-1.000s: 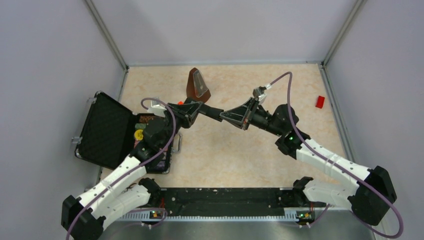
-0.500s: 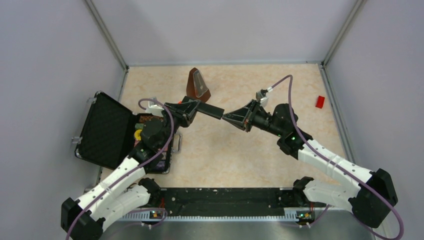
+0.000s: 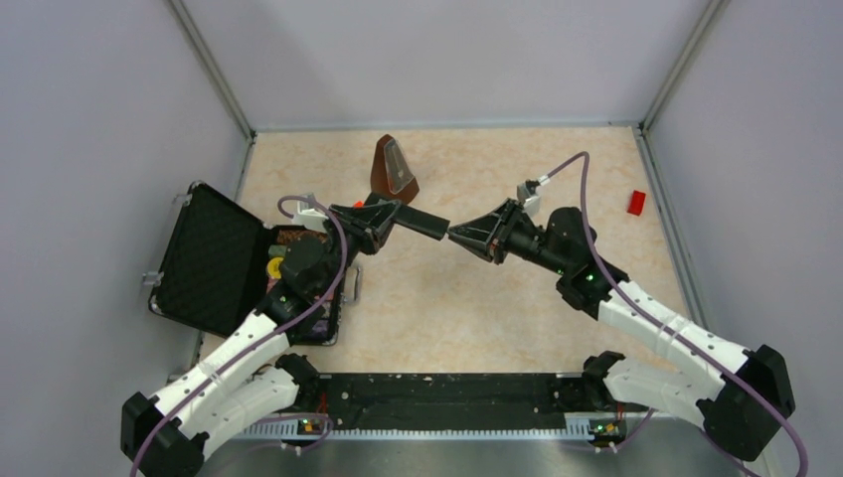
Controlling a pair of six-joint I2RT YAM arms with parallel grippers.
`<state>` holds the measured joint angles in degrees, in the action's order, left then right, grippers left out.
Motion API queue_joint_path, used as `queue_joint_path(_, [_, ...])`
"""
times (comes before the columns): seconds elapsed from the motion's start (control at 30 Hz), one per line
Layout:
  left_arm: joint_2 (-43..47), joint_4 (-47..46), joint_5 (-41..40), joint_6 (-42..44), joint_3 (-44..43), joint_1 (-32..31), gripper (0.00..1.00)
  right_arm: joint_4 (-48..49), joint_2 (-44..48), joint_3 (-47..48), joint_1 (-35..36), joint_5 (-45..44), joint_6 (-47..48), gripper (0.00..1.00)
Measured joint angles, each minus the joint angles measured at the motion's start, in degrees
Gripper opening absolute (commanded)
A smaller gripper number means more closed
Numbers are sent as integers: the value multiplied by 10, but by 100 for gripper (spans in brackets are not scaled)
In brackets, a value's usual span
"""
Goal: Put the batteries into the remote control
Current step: Load the battery cover into the remote control.
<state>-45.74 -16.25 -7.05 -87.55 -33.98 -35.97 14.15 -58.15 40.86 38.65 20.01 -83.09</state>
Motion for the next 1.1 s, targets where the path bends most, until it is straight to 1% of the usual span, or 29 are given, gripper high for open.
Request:
queue_joint_path(0.17, [0,0,0,0,0,-1,0,-30,18,1,-2,-9,21,24])
queue_joint_path(0.27, [0,0,0,0,0,-1,0,-47,26,1,-2,-11,31,21])
queue_joint_path(0.3, [0,0,0,0,0,-1,0,-55,28,1,-2,-13,35,22])
queue_joint_path(0.37, [0,0,0,0,0,-1,0,-69,33,3,-2,-18,42,28])
queue_joint_path(0.4, [0,0,0,0,0,-1,0,-74,35,5,-2,-21,47,33])
queue_joint_path(0.47, [-1,0,0,0,0,-1,0,-89,42,10,-2,-28,58,47])
queue_joint_path(0.53, [-2,0,0,0,0,-1,0,-103,49,22,-2,-37,74,56])
queue_joint_path(0.63, [-3,0,0,0,0,-1,0,-108,56,35,-2,-46,90,64])
queue_joint_path(0.77, [-7,0,0,0,0,-1,0,-99,51,46,-2,-46,103,67])
queue_joint_path(1.1, [-27,-8,12,-5,0,-1,0,-40,-38,51,-2,-9,105,67])
